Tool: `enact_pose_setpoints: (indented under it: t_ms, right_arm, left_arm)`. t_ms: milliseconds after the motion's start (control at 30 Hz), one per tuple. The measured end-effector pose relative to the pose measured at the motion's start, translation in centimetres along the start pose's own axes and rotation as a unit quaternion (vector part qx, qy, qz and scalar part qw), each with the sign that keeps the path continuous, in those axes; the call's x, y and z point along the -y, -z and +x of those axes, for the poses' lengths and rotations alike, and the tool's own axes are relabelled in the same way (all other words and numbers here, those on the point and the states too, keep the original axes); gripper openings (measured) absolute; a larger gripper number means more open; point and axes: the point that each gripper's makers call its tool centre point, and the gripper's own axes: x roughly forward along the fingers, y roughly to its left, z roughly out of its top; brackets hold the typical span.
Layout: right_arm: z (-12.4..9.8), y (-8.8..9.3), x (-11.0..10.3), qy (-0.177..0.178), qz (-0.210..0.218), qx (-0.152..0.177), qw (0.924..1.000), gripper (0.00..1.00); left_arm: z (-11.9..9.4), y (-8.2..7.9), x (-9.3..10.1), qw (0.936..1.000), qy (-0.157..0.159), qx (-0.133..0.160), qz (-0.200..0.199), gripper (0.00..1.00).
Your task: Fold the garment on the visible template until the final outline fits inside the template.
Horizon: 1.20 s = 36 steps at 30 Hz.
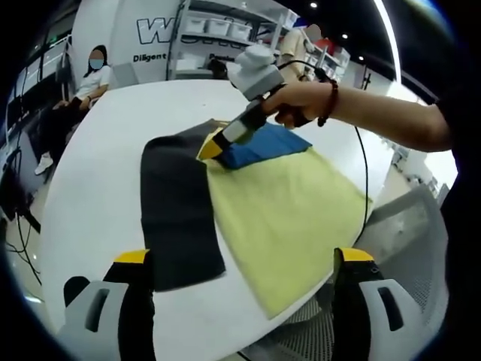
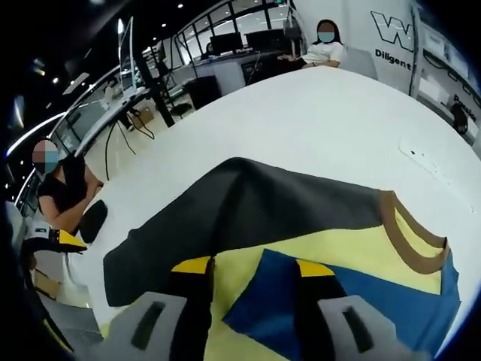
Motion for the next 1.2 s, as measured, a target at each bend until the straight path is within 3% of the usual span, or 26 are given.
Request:
enact_pose_setpoints:
  t_ms: [300, 500, 633, 900, 1200]
  right_arm:
    - [-1.5, 0.4, -1.3, -0.029, 0.000, 0.025, 0.9993, 0.43]
    - [-0.9, 0.8, -3.1, -0.069, 0.010, 0.034, 0.9970, 0.47]
    - [-0.3, 1.3, -3.9, -0.086, 0.017, 0.023, 0.9959, 0.48]
    - [-0.7, 1.1, -4.3, -0.091, 0.017, 0.031, 0.9953, 0.48]
    - [-3.5, 0.2, -3.4, -0.078, 0.001, 0.077, 0.9940, 0.58]
  left_arm:
    - [-0.2, -0.1, 0.2, 1.0000, 0.002, 0.000, 0.007, 0.94]
    - [-0.3, -0.4, 0.3, 0.9999, 0.003, 0.001, 0.012, 0.94]
    - [-0.4, -0.4, 0.2, 0.9999, 0.003, 0.002, 0.012, 0.94]
    - [-0.4, -0.5, 0.1, 0.9999, -0.001, 0.004, 0.011, 0.94]
    - [-0.3, -1.0, -0.1, 0.9999, -0.009, 0.011, 0.009, 0.98]
